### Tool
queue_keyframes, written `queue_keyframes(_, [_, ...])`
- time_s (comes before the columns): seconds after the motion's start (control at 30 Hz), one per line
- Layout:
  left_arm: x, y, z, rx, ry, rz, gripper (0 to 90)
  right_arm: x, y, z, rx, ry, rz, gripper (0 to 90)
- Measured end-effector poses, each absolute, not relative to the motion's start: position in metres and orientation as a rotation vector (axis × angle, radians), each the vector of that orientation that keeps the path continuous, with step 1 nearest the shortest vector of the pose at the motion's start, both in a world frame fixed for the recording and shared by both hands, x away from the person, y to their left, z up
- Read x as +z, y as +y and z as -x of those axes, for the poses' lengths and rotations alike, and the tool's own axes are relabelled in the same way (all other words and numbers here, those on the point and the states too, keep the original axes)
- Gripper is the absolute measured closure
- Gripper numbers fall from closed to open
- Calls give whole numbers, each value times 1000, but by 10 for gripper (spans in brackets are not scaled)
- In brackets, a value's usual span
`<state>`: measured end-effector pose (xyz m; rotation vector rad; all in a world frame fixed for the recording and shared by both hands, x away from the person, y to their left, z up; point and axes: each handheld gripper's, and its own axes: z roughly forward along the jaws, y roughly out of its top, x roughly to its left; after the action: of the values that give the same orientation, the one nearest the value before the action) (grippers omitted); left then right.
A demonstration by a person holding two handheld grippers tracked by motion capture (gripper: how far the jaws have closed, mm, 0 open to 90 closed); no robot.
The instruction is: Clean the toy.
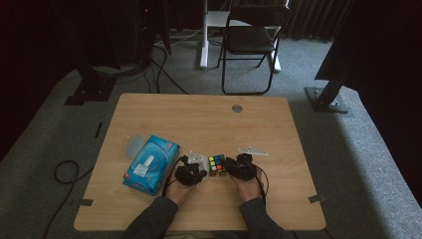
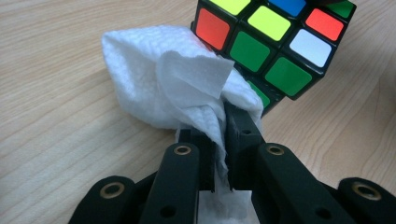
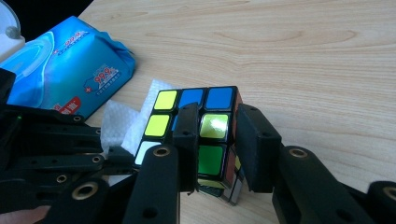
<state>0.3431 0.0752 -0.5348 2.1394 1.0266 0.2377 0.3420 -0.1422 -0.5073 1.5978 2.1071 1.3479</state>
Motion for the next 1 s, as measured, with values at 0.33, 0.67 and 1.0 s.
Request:
queue_keyframes(0.33, [-526,89,-346,262,1065,-2086,841,-510,-139,-348,1391,2110,-1627,694])
queue_keyframes(0.67, [-522,95,-349,270,1075,-2069,841,-516,-147,-356,1498,2107,-1709,684])
queue_keyframes(1.0, [-523,95,-349,269,1077,-2073,841,-520,-166,-361,1581,2053,-1818,705])
